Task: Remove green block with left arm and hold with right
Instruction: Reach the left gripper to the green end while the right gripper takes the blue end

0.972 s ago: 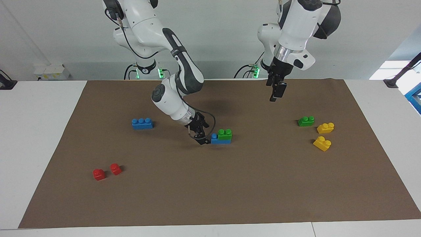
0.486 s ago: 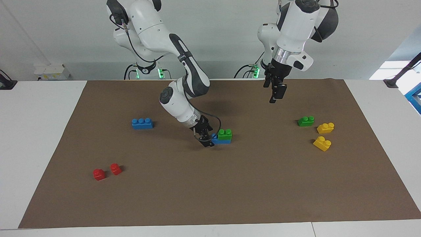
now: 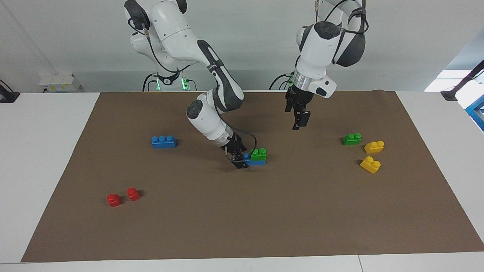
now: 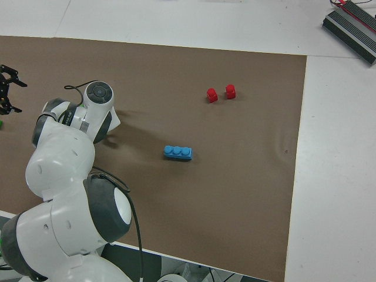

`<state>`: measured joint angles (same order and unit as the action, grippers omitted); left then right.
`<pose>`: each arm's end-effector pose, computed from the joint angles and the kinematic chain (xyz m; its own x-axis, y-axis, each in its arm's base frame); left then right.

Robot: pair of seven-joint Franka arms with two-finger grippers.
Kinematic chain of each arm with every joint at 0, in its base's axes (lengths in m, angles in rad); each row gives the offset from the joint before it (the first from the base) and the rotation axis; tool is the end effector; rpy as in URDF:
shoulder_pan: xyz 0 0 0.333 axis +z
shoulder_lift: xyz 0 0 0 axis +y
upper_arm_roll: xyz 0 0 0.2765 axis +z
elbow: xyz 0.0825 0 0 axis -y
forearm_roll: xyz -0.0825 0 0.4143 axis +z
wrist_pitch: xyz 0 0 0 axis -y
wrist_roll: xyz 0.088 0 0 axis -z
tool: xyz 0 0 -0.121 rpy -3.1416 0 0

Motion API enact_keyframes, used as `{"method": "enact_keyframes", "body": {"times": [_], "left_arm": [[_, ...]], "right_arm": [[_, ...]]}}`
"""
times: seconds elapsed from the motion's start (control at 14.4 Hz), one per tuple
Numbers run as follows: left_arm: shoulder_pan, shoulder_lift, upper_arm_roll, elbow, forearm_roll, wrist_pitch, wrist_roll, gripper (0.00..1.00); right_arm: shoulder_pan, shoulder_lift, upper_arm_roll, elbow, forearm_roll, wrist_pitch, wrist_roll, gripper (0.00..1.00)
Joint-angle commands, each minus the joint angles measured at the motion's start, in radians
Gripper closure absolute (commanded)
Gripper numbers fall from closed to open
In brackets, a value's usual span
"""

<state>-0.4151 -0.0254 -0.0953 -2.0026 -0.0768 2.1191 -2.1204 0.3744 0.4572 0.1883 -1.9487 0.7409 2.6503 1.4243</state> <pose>0.5151 -0.2937 0.4162 -0.0682 0.9890 -0.1312 0.9933 0.0796 0.0838 0.5550 0.3324 0.1970 0.0812 -0.8598 -0.5041 -0.9927 -0.0247 -0.1178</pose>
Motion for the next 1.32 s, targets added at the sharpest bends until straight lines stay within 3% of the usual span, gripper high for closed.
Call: {"method": "enact_keyframes", "body": {"times": [0.0, 0.21, 0.28, 0.49, 1.25], "left_arm": [[-0.037, 0.067, 0.014, 0.011, 0.005, 0.062, -0.030, 0.00], [-0.048, 0.116, 0.012, 0.028, 0.005, 0.105, -0.042, 0.00], [-0.057, 0.146, 0.012, 0.041, 0.005, 0.116, -0.046, 0.00], [-0.076, 0.180, 0.012, 0.044, 0.005, 0.160, -0.072, 0.00], [-0.128, 0.254, 0.014, 0.044, 0.005, 0.228, -0.139, 0.00]], "right_arm": [[0.004, 0.017, 0.002, 0.014, 0.028, 0.020, -0.013, 0.39], [0.004, 0.018, 0.002, 0.014, 0.028, 0.020, -0.021, 0.85], [0.004, 0.018, 0.002, 0.014, 0.028, 0.020, -0.040, 0.94], [0.000, 0.020, 0.002, 0.013, 0.029, 0.017, -0.042, 1.00], [-0.003, 0.020, 0.002, 0.010, 0.031, 0.019, -0.038, 1.00]]}}
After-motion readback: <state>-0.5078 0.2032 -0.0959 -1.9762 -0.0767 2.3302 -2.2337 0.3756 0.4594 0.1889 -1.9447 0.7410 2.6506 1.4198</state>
